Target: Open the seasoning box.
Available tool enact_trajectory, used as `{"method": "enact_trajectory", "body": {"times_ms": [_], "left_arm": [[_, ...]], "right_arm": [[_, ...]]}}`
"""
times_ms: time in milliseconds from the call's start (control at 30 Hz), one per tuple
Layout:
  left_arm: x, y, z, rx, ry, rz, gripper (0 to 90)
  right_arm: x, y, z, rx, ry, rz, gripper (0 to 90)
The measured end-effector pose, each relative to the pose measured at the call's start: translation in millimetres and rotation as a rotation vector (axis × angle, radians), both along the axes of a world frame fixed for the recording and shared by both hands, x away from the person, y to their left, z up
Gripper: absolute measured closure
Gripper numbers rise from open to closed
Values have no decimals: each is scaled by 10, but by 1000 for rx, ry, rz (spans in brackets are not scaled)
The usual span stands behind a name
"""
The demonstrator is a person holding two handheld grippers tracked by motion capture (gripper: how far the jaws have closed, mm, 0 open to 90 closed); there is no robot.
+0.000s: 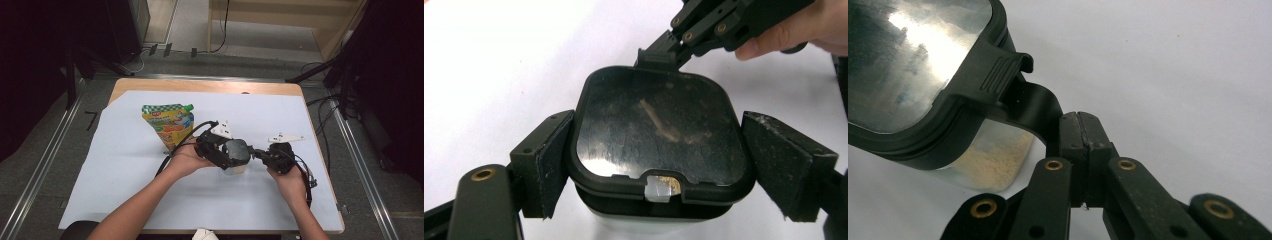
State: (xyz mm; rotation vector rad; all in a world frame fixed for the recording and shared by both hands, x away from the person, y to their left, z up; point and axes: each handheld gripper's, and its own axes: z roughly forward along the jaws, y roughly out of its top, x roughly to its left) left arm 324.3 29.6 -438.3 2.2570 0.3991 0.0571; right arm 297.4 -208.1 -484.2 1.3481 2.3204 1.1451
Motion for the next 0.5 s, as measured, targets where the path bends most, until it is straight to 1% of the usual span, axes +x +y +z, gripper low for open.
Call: {"method": "enact_trajectory", "body": {"times_ms": [67, 100, 167, 400, 500], "left_arm": [[31, 16, 45, -68, 45, 10, 194], [40, 10, 60, -72, 53, 9, 196], [34, -14, 82, -52, 43, 5, 196], [46, -62, 138, -53, 60, 19, 197], [58, -101, 183, -40, 69, 24, 197]], "right_arm": [[-3, 4, -1, 2, 4, 4, 900], [-6, 8, 0, 1, 0, 7, 900], [-11, 16, 1, -11, -7, 6, 900], [-11, 15, 0, -6, -5, 3, 900], [-10, 14, 2, -4, -8, 3, 900]]}}
